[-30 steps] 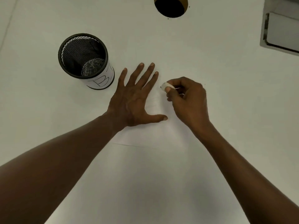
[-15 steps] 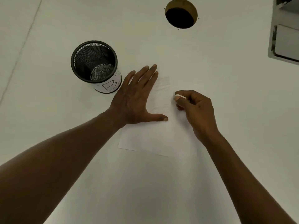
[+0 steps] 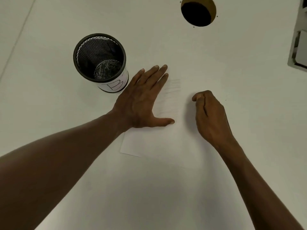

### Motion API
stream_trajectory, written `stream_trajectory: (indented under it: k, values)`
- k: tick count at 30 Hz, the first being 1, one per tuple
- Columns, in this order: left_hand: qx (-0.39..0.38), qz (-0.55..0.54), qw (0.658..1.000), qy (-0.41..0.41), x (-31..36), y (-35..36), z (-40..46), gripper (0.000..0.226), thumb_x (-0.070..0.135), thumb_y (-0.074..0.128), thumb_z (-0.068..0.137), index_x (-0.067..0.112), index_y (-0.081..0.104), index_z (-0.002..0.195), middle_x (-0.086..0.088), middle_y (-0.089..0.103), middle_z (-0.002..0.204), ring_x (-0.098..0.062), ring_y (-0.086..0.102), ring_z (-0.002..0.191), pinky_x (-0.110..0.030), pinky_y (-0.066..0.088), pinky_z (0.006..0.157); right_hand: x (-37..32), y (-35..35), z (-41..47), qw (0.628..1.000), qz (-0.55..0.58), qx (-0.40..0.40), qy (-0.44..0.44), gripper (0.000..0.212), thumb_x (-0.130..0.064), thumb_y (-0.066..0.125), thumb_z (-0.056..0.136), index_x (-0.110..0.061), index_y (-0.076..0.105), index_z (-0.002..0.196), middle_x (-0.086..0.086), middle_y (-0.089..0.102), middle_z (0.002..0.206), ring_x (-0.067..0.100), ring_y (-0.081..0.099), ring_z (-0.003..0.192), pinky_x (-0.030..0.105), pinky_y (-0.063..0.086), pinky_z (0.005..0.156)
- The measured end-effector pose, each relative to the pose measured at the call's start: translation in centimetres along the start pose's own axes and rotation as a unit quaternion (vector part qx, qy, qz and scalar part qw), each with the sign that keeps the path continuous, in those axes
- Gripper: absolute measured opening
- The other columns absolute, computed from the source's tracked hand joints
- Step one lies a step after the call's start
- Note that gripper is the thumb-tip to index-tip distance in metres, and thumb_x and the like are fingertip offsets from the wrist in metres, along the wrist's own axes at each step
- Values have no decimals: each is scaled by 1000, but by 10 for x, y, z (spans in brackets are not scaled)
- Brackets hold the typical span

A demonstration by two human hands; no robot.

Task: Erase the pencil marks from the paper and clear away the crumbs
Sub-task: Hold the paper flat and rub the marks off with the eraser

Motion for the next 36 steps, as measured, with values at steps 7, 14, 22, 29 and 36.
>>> stream_trajectory:
  k: [7, 14, 22, 29, 36]
  values:
    - [5, 1, 1000, -2, -1, 1, 0, 122, 90, 44, 74, 6, 25, 161, -7, 12, 172, -23, 12, 159, -44, 8, 129, 7, -15, 9, 996, 72, 34, 29, 31, -15, 40, 101, 2, 55, 79, -8, 44, 54, 7, 41, 50, 15, 30, 48]
    - [6, -2, 1000, 0, -1, 1, -1, 121, 90, 43, 75, 7, 24, 161, -6, 12, 172, -23, 11, 159, -44, 7, 129, 0, -19, 20, 998, 0, 61, -10, 45, -17, 54, 89, 10, 39, 57, 28, 46, 53, 33, 33, 46, 34, 30, 44]
    - [-6, -3, 1000, 4, -2, -1, -1, 127, 95, 39, 72, 7, 21, 162, -7, 9, 172, -23, 8, 159, -46, 7, 129, -3, -29, 30, 989, -99, -92, 55, 15, -32, 71, 83, -17, 69, 82, -8, 62, 75, 9, 57, 79, 14, 36, 57]
    - [-16, 10, 1000, 10, -1, -1, -1, 132, 100, 34, 69, 8, 17, 163, -8, 5, 173, -23, 4, 160, -48, 7, 129, 3, -40, 22, 996, 2, -86, 33, 22, -19, 52, 99, -6, 69, 104, -4, 58, 69, 3, 50, 59, 19, 45, 62]
    - [-10, 9, 1000, 9, -2, 0, 0, 130, 99, 37, 70, 9, 20, 162, -7, 7, 173, -22, 6, 160, -47, 8, 129, 3, -37, 25, 998, 64, -5, 14, 21, -6, 71, 87, -20, 74, 102, -9, 73, 96, -2, 68, 83, 10, 51, 77]
Point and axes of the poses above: each hand's wrist, its own z-axis towards the middle knuckle, its own y-axis out of the palm, x = y × z, the point moved 3 cm from there along z, towards the middle knuckle
